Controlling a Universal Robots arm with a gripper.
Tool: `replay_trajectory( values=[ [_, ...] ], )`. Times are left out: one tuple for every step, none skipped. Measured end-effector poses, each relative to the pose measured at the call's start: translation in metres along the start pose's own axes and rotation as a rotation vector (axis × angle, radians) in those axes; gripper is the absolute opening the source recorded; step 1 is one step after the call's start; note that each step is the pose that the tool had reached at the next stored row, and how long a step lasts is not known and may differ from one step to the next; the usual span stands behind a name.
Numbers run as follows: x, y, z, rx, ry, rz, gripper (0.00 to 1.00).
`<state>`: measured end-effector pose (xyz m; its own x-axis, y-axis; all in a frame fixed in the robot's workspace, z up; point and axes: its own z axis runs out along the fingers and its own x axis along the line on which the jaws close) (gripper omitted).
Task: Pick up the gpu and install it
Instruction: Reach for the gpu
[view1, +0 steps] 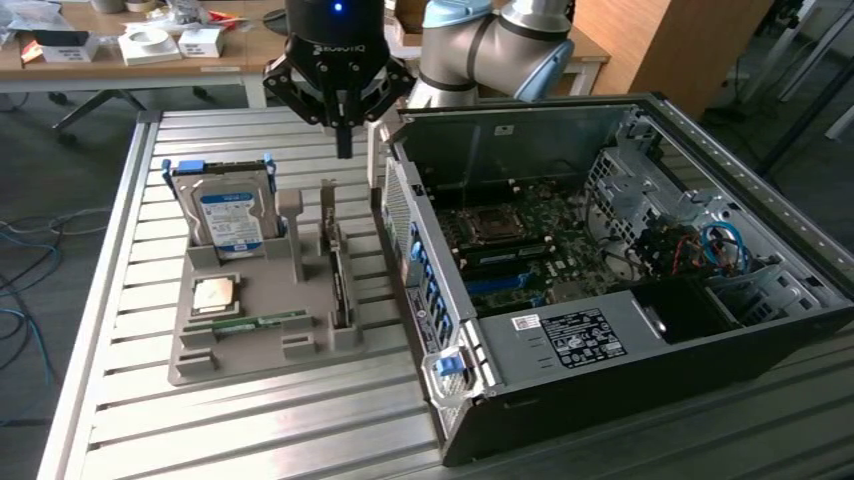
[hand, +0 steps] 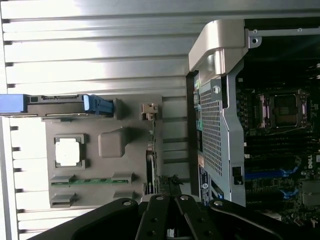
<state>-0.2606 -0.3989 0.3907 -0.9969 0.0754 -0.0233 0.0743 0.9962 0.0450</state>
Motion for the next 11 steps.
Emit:
replay_trajectory(
  values=[
    [0.001,-0.0001,0.0,0.0,0.0,0.0,0.11],
    [0.002,-0.0002,0.0,0.0,0.0,0.0,0.11],
    [0.003,-0.0002,0.0,0.0,0.0,0.0,0.11],
    [0.004,-0.0003,0.0,0.0,0.0,0.0,0.11],
    [0.005,-0.0004,0.0,0.0,-0.0001,0.0,0.11],
    [0.007,-0.0005,0.0,-0.0001,0.0,0.0,0.11],
    [0.008,-0.0006,0.0,0.0,0.0,0.0,0.11],
    [0.009,-0.0007,0.0,0.0,0.0,0.0,0.11],
    [0.01,-0.0008,0.0,0.0,0.0,0.0,0.11],
    [0.011,-0.0008,0.0,-0.0001,0.0,0.0,0.11],
    [0.011,-0.0008,0.0,-0.0001,-0.0001,0.0,0.11]
  ],
)
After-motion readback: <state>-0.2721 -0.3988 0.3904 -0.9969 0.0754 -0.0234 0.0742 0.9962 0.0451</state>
